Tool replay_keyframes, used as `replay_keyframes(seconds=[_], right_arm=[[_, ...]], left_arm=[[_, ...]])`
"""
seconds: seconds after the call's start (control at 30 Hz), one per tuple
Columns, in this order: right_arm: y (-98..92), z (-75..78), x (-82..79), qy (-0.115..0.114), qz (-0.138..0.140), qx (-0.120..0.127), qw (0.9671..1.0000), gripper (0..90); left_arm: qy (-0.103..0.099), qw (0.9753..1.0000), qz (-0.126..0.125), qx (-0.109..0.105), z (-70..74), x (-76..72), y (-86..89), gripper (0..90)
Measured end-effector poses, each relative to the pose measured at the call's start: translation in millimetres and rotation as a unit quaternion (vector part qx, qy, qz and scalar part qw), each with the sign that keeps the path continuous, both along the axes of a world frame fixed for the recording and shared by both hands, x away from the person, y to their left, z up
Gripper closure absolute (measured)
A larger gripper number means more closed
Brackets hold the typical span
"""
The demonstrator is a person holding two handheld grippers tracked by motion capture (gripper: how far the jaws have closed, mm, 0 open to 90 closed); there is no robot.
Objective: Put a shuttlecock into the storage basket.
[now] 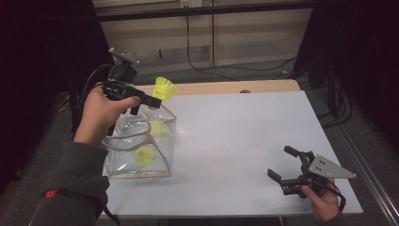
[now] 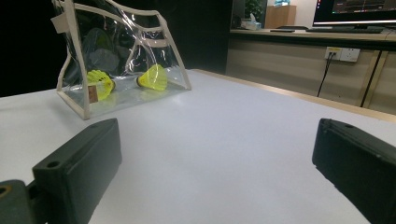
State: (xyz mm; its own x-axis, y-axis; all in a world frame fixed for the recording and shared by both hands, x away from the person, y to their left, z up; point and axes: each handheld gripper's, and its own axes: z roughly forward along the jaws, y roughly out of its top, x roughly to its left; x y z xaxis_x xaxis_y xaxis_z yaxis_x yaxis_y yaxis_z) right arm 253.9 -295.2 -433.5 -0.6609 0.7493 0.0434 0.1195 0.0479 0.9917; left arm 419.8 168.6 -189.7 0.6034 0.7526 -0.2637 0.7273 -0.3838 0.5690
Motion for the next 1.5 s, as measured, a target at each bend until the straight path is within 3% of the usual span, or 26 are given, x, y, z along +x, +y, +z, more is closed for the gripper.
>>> replay_keyframes(seconds=[1.5], right_arm=[[0.0,-0.1,0.0,0.0,-0.001,0.0,1.0,1.1]], left_arm=[[-0.007,0.9985,0.055,0.005,-3.5,2.8,40.9,64.9]])
